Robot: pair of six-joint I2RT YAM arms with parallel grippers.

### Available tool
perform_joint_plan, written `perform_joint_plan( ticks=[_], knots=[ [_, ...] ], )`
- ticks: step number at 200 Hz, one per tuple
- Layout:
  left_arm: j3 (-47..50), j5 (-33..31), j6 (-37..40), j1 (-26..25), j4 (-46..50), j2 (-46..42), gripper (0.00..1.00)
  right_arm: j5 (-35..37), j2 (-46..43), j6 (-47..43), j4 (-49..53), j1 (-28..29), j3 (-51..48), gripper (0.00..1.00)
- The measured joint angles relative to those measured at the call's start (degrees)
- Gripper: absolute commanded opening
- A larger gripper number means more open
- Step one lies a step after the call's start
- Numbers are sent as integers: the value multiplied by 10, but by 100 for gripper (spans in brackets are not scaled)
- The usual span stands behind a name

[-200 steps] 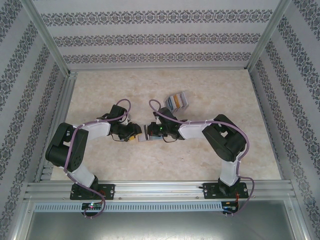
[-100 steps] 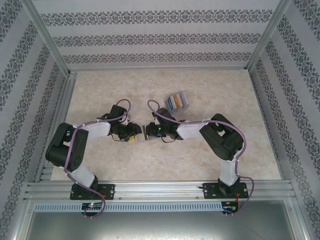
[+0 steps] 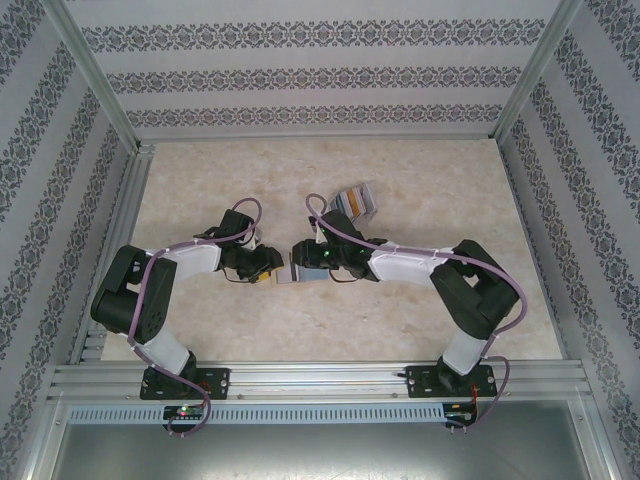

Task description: Put the credit cards into the card holder

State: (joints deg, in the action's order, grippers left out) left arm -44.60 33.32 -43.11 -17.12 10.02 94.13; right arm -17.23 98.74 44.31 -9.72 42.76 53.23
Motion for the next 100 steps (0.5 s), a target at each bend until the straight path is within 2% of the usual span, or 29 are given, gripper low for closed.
perform_joint_plan(
  ticks=[100],
  knots=[
    [-21, -22, 7, 0, 19, -3, 44, 103, -169, -102, 158, -82, -58, 43]
  ],
)
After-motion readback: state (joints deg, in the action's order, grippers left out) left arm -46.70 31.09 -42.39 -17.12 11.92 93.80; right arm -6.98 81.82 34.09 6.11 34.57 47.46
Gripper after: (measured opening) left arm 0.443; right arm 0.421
